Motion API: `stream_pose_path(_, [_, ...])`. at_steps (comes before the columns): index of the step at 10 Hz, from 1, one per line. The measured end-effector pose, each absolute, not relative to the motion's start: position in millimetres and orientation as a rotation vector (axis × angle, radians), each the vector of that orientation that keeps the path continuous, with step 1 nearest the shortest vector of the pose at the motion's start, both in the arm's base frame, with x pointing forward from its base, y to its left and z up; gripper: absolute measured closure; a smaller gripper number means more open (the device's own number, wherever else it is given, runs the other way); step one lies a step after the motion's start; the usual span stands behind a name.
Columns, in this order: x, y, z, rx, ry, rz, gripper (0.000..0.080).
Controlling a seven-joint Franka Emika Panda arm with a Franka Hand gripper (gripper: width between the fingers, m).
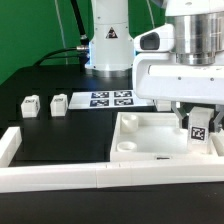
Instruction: Assemble square table
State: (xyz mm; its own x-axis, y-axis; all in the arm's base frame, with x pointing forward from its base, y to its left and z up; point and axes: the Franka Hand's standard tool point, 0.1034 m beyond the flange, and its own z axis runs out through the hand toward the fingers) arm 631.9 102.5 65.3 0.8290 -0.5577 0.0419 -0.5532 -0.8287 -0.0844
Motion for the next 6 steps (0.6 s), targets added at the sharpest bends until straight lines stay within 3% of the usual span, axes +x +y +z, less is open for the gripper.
stream_pose_path(2, [631.9, 100.2, 65.2, -2.942, 0.891, -0.101, 0.0502])
stream_pose_path(3, [631.8, 100.3, 64.8, -2.942, 0.892, -0.101, 0.0419])
stream_pose_path(4, [631.8, 100.3, 64.7, -2.942, 0.892, -0.101, 0.0419])
stream_pose_path(6, [631.7, 100.3, 64.5, -2.942, 0.892, -0.100, 0.0178])
